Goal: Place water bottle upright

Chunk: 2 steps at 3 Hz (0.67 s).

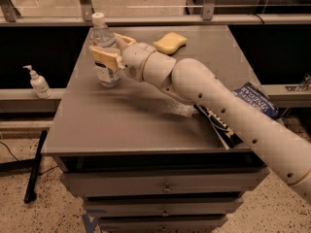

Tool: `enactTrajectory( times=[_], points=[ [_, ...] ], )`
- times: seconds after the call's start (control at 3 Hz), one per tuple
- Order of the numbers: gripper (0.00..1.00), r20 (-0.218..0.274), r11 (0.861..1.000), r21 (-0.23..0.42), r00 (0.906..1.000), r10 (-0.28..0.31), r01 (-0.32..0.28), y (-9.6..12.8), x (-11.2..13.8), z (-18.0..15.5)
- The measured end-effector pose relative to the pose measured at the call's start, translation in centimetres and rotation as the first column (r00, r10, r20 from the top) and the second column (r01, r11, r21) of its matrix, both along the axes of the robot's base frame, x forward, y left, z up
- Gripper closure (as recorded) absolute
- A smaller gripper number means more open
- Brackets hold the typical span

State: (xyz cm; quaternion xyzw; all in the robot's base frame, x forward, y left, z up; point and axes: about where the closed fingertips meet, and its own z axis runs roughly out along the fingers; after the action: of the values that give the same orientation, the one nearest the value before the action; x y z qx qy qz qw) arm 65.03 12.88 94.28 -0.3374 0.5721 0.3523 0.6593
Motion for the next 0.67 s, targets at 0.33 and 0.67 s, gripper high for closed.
enactTrajectory(
  times=[0.33, 0.67],
  points=[
    [0.0, 0.004, 1.0, -0.003, 1.0, -0.001, 0.001, -0.3, -0.2, 0.05],
    [0.0, 0.01, 1.0, -0.008, 1.0, -0.001, 0.002, -0.58, -0.39, 0.25]
  ],
)
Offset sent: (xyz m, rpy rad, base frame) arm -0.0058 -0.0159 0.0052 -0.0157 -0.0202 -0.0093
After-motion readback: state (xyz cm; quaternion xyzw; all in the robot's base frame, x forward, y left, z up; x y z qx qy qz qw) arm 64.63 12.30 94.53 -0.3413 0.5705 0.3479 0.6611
